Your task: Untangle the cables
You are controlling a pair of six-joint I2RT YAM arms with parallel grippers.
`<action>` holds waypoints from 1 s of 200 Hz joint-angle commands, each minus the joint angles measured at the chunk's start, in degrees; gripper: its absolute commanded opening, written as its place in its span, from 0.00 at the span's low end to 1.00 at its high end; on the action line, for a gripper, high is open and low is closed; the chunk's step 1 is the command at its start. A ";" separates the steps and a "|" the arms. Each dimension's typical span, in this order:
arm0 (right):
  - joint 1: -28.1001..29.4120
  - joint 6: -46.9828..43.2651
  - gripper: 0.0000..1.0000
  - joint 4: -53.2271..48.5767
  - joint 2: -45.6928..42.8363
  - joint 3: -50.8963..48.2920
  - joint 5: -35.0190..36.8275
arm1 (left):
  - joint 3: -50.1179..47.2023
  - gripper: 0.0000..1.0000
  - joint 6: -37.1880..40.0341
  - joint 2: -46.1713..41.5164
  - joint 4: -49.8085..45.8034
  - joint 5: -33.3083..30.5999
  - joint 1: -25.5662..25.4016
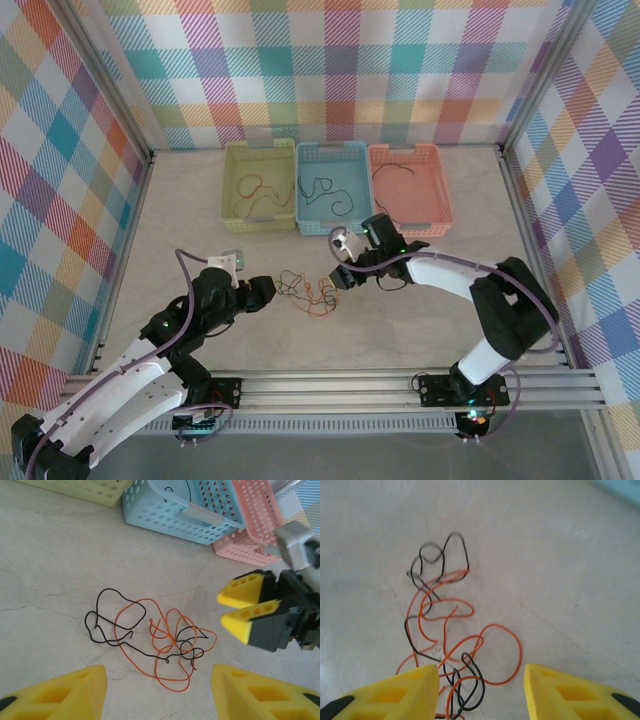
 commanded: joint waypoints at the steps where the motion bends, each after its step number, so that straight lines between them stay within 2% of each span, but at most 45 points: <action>1: 1.39 -6.56 0.49 -5.93 3.16 2.67 -1.63 | 0.28 0.58 1.58 0.79 0.12 -0.04 0.49; 35: 2.53 -7.36 0.47 -6.73 5.43 3.48 -2.00 | 0.10 0.58 1.97 0.84 0.83 0.28 0.49; 101: 2.53 -6.92 0.24 -3.24 2.81 1.72 -2.71 | -0.43 0.58 2.25 2.30 2.05 1.78 0.49; 147: 2.57 -5.33 0.00 1.57 -1.38 -1.23 0.23 | -1.20 0.58 1.41 3.50 3.57 3.59 0.49; 200: 2.57 -1.94 0.00 16.04 -14.98 -11.67 2.59 | -0.96 0.60 -0.45 5.33 7.89 7.05 0.49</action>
